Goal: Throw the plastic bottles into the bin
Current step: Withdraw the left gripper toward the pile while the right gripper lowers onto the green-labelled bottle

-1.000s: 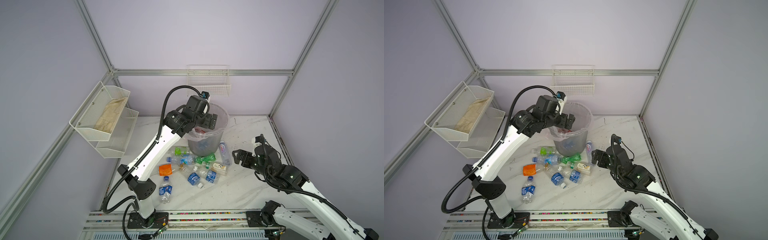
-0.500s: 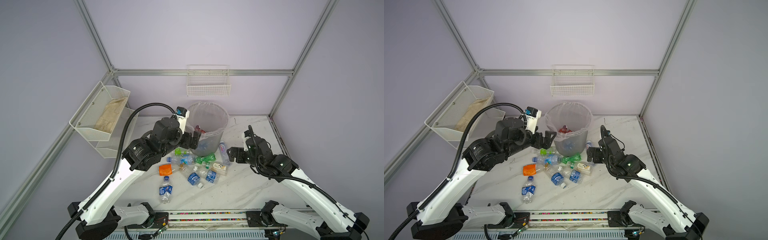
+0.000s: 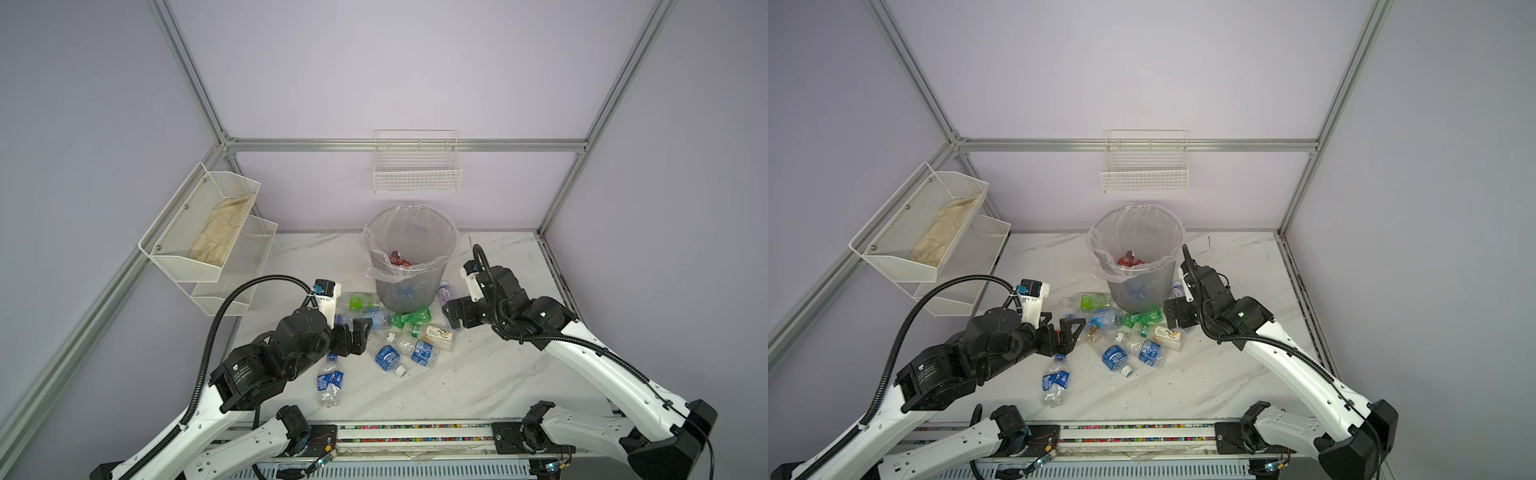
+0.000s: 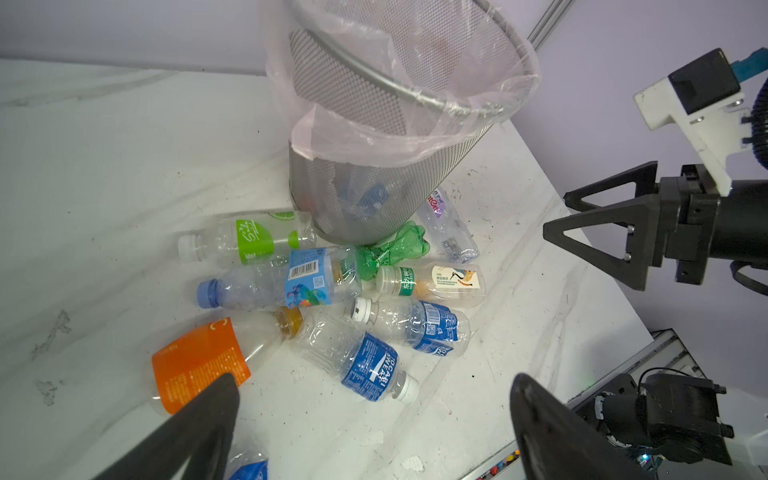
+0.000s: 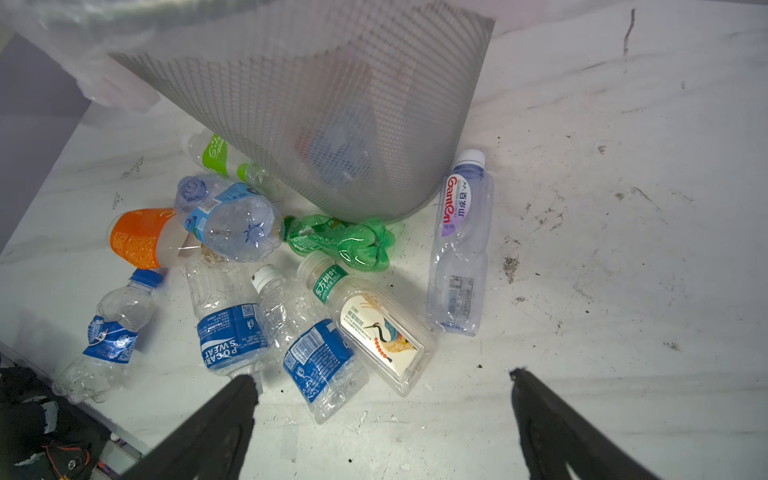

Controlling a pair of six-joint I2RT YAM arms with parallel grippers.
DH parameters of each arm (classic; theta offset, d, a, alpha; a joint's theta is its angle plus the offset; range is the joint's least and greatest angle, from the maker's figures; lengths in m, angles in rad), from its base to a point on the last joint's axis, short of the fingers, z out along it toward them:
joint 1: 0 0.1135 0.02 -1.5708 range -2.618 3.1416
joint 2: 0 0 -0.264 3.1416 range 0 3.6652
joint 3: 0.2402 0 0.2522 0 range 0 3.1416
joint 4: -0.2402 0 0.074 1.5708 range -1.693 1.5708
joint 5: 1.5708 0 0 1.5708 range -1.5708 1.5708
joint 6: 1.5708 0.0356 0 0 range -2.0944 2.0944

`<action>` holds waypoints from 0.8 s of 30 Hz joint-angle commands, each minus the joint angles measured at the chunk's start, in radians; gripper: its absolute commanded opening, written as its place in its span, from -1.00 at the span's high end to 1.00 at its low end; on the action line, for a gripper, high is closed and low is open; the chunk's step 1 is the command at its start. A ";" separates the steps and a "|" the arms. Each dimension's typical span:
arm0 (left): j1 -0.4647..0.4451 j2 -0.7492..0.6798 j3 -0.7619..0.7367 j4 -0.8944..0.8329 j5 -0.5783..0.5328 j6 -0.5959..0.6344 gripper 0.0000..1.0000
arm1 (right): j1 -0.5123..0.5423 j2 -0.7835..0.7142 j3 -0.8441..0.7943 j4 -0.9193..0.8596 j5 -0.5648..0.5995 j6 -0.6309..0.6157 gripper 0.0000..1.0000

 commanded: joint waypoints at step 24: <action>-0.056 -0.124 -0.205 -0.015 -0.004 -0.179 -0.98 | 0.120 0.432 0.037 0.007 0.111 -0.136 -0.63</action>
